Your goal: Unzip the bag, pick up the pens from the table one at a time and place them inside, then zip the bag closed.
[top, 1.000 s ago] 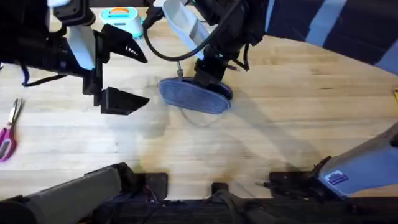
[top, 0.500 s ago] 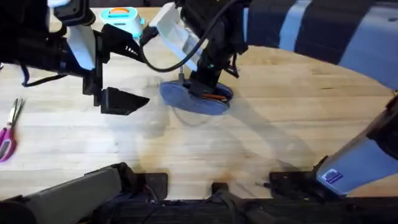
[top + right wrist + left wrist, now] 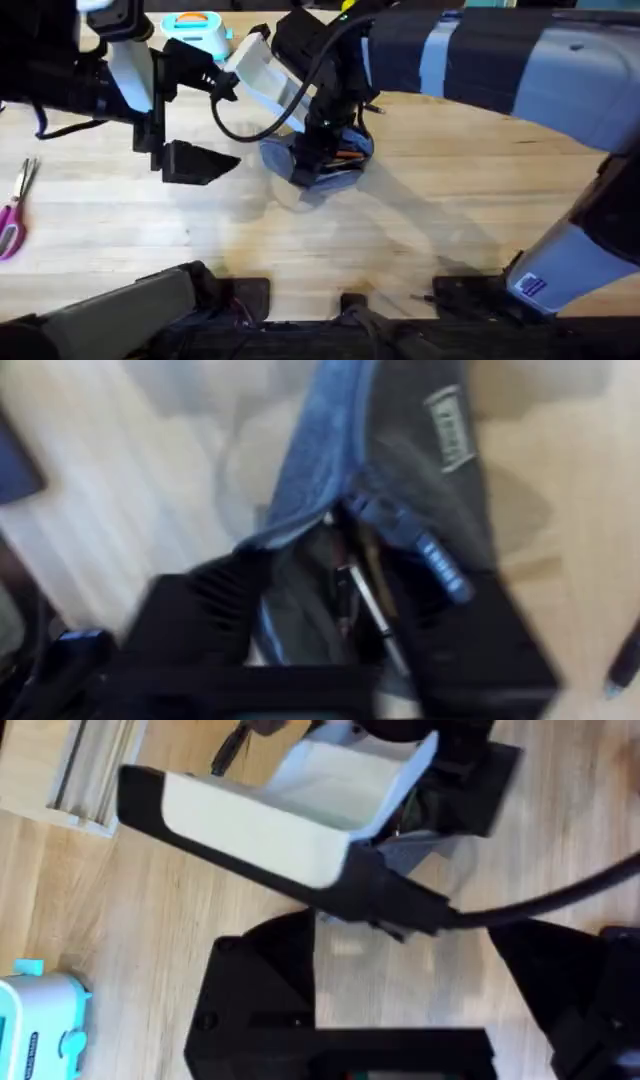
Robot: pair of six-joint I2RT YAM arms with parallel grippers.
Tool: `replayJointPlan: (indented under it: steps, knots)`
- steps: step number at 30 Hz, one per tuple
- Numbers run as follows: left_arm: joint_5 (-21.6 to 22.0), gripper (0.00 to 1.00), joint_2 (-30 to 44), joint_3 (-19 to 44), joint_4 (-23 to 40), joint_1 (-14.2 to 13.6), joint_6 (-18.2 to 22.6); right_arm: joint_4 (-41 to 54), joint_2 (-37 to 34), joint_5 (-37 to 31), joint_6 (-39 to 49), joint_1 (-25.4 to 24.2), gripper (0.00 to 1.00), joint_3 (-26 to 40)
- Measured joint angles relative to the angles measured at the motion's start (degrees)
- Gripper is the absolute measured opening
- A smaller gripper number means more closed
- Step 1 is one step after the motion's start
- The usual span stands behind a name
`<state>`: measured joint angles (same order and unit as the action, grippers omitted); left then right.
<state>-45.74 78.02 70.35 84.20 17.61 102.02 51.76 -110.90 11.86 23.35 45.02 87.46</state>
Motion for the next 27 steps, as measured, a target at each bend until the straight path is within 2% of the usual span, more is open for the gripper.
replayJointPlan:
  steps: [2, 4, 22, 27]
  knots:
    - [-0.1, 0.993, 0.0, 0.0, 0.0, 0.0, 0.0, 0.8, 0.6, 1.1, -0.2, 0.6, 0.931, 0.0]
    - [-0.1, 0.993, 0.0, 0.0, 0.0, 0.0, 0.0, 0.5, 1.0, 1.3, -0.2, 0.9, 0.992, 0.0]
    - [-0.2, 0.993, 0.0, 0.0, -0.2, 0.0, 0.0, 1.0, 1.1, 0.5, -0.4, 0.8, 0.996, 0.9]
    - [-0.2, 0.993, 0.0, 0.0, -0.2, 0.0, 0.0, 1.1, 4.9, -2.4, -0.4, -1.3, 0.996, 3.0]
